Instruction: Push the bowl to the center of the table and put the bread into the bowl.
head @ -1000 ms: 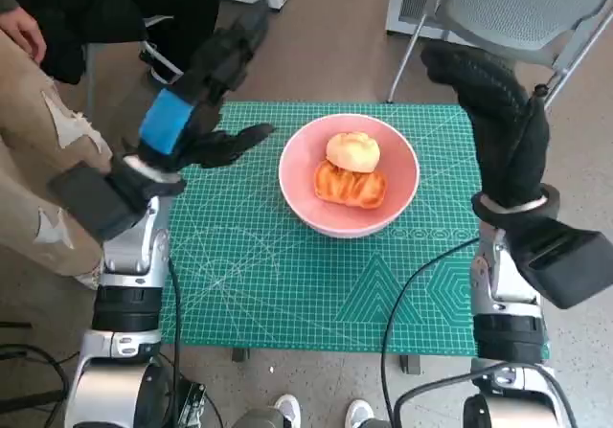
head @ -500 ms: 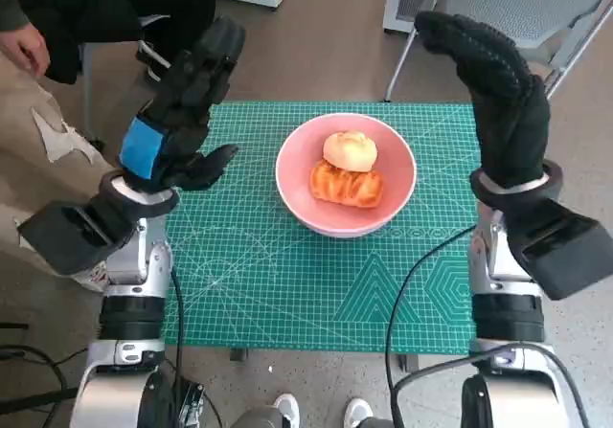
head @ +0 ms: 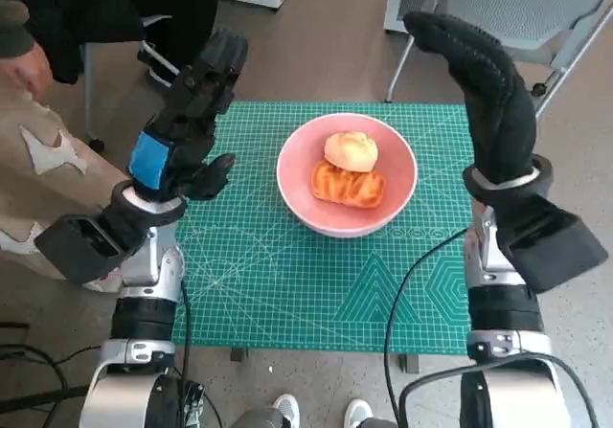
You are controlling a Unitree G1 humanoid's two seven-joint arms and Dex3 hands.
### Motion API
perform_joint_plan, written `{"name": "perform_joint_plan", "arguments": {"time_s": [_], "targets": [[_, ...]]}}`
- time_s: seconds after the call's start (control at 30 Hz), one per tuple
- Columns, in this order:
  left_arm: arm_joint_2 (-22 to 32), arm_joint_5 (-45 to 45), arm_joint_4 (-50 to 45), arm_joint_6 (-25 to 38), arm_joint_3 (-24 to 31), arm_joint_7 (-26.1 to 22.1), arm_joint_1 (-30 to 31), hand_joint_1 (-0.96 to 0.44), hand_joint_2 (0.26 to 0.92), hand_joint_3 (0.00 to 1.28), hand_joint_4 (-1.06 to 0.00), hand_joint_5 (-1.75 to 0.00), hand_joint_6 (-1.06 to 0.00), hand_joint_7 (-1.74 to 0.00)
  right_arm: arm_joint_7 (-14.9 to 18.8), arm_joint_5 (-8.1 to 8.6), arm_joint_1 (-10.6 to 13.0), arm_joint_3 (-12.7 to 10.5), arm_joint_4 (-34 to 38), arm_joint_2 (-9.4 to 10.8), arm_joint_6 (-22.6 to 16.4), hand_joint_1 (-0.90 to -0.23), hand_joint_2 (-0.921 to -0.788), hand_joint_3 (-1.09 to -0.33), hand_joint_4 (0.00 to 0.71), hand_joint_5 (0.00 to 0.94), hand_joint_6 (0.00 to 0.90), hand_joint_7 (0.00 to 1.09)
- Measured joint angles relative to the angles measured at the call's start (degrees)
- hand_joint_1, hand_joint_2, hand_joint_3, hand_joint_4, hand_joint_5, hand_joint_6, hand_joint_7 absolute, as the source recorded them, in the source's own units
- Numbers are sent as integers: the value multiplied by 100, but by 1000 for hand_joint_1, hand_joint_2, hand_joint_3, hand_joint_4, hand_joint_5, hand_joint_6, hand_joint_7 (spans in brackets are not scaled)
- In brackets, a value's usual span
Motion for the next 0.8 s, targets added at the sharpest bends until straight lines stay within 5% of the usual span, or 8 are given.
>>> {"name": "perform_joint_plan", "arguments": {"time_s": [0.8], "targets": [[-356, 144, 492, -654, 22, 245, -135, -783, 921, 519, -1, 0, -110, -1, 0, -13, -58, 30, 205, -26, -142, -710, -921, -760, 208, 0, 59, 453]]}}
